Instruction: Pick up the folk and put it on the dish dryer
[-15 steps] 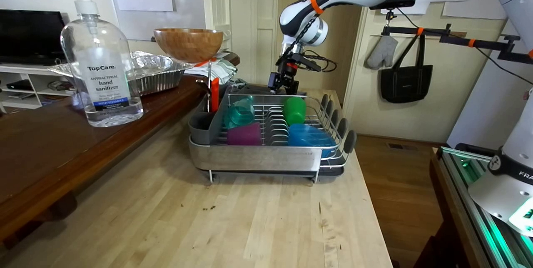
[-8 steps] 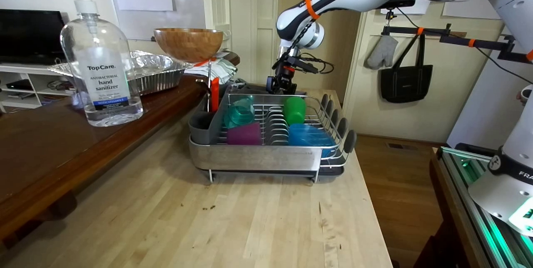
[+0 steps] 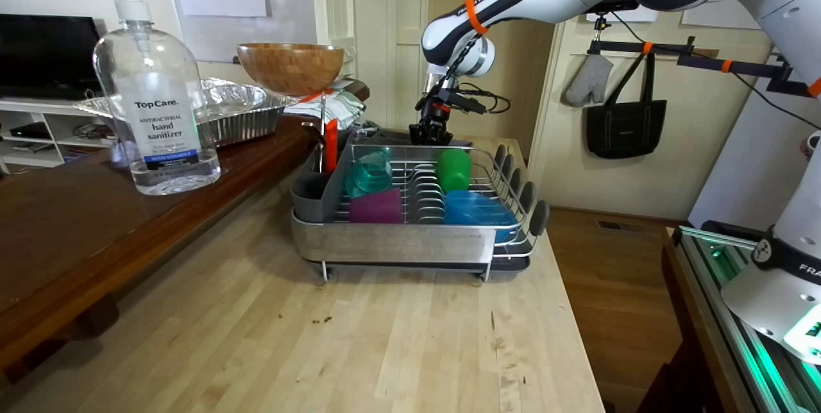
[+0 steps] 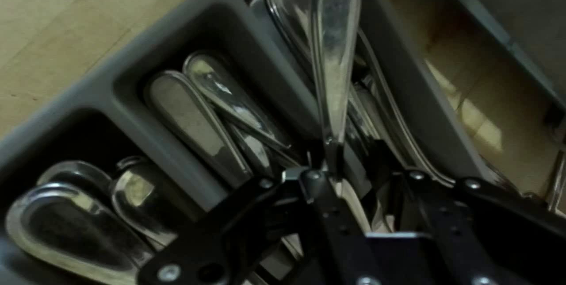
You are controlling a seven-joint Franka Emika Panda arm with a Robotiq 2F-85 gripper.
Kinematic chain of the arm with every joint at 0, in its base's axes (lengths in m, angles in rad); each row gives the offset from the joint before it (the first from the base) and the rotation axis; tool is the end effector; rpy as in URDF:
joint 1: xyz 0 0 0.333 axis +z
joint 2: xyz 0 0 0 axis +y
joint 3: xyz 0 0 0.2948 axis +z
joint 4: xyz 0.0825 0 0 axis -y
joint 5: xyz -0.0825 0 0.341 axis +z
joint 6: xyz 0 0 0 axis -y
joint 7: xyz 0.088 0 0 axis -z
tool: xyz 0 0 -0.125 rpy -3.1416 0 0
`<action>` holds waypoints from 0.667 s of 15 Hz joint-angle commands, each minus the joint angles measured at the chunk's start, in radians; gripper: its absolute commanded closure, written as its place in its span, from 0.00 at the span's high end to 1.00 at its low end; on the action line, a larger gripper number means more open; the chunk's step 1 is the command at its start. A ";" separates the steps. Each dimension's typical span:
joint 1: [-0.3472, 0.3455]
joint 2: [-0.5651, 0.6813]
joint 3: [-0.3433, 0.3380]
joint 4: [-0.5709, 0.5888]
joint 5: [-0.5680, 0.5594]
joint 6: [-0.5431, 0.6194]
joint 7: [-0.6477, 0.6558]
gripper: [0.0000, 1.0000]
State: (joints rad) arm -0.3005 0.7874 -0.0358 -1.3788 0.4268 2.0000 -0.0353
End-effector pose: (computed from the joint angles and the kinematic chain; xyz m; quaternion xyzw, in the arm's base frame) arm 0.6400 -0.1854 0.2270 -0.9508 0.2450 0.0474 0.1837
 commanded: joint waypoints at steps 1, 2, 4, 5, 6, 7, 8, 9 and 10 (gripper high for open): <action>0.008 0.020 -0.013 0.035 -0.037 -0.005 0.033 0.07; 0.010 0.009 -0.018 0.025 -0.048 -0.005 0.032 0.07; 0.012 -0.012 -0.023 0.010 -0.073 -0.017 0.023 0.06; 0.014 -0.024 -0.026 -0.002 -0.084 -0.014 0.018 0.05; 0.015 -0.039 -0.028 -0.016 -0.094 -0.007 0.009 0.06; 0.016 -0.051 -0.028 -0.027 -0.101 0.001 0.003 0.06; 0.017 -0.061 -0.028 -0.038 -0.107 0.006 -0.006 0.06; 0.018 -0.076 -0.028 -0.054 -0.111 0.018 -0.015 0.06; 0.017 -0.086 -0.028 -0.067 -0.116 0.028 -0.023 0.05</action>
State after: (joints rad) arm -0.2802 0.7758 -0.0393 -1.3753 0.3434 2.0041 -0.0541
